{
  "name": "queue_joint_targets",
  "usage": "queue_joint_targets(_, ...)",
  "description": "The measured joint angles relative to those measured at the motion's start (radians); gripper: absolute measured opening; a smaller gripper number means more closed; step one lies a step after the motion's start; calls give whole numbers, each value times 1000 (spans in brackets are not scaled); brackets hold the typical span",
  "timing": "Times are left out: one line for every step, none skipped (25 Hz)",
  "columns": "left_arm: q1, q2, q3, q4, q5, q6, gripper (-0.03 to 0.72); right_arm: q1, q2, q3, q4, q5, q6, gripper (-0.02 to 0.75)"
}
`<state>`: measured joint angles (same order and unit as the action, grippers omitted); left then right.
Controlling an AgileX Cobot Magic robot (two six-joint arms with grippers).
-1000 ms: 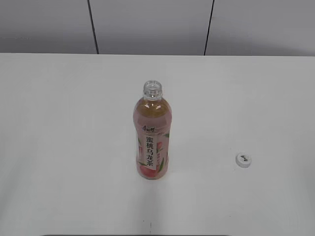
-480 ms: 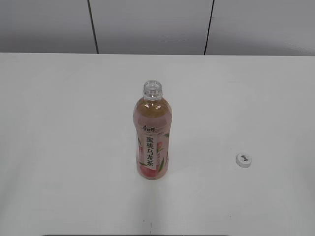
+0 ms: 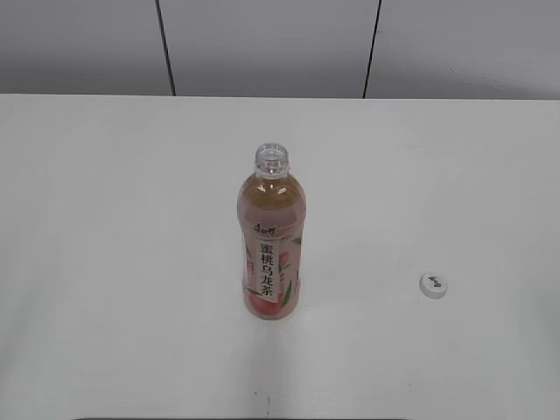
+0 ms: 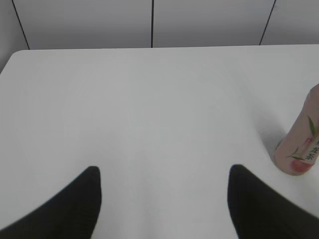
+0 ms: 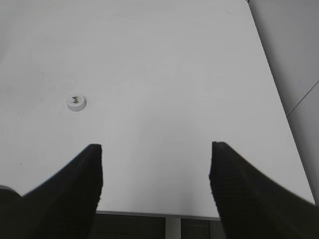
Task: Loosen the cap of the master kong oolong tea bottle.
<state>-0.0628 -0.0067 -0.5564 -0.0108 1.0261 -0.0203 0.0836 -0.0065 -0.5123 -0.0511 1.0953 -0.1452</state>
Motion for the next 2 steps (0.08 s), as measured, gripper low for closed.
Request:
queue_joint_targets(0, 0, 0, 0, 0, 0, 484, 0, 0, 0, 0, 0, 0, 511)
queue_joint_targets(0, 0, 0, 0, 0, 0, 482, 0, 0, 0, 0, 0, 0, 511)
